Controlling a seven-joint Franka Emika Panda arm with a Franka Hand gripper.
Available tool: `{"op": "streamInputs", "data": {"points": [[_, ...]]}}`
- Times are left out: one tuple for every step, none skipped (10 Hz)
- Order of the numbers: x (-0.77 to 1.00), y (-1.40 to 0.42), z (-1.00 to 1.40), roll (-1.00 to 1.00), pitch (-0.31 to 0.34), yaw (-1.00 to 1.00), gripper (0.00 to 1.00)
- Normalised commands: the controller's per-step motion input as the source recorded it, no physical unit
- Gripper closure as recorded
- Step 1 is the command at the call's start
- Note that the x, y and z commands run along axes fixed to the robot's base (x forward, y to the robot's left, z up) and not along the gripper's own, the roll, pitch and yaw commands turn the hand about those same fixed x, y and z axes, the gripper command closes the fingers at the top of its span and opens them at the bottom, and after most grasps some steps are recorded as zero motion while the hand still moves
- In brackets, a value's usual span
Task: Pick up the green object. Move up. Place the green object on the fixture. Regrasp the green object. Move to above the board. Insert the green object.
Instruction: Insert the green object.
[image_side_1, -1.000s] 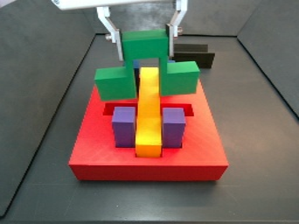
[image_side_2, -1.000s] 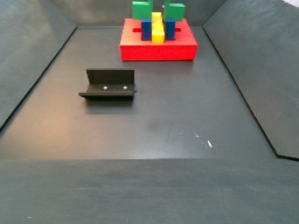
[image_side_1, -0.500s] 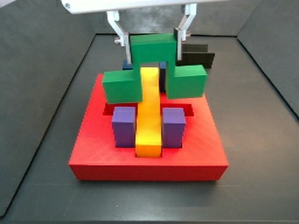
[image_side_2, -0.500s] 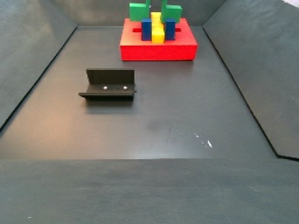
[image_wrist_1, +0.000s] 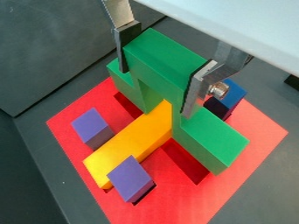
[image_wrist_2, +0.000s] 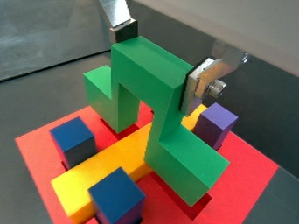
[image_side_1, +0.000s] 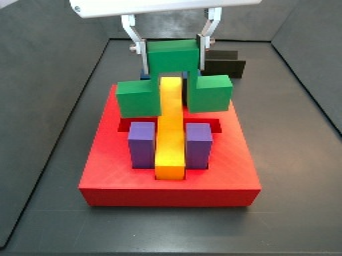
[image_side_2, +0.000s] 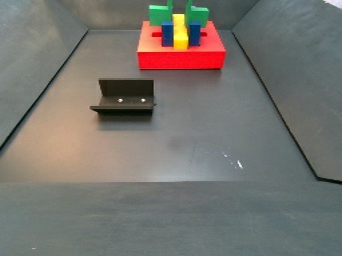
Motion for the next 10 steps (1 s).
{"op": "streamInputs", "data": {"points": [[0.00,-0.05,-0.16,-0.02,0.000,0.00,1.00],[0.00,-0.01,-0.15,-0.02,0.000,0.00,1.00],[-0.03,-0.03,0.00,0.00,0.000,0.00,1.00],[-0.16,-0.08,0.00,0.06,-0.004,0.04,1.00],[-0.07,-0.08,0.00,0.05,0.000,0.02,1.00],[-0.09,-0.21,0.00,0.16,0.000,0.06,1.00],[0.00,-0.09,0.00,0.06,0.000,0.00,1.00],[0.02,0.00,-0.12,0.01,0.000,0.00,1.00],[0.08,0.00,-0.25,0.00,0.000,0.00,1.00],[0.11,0.00,-0.29,0.00,0.000,0.00,1.00]]}}
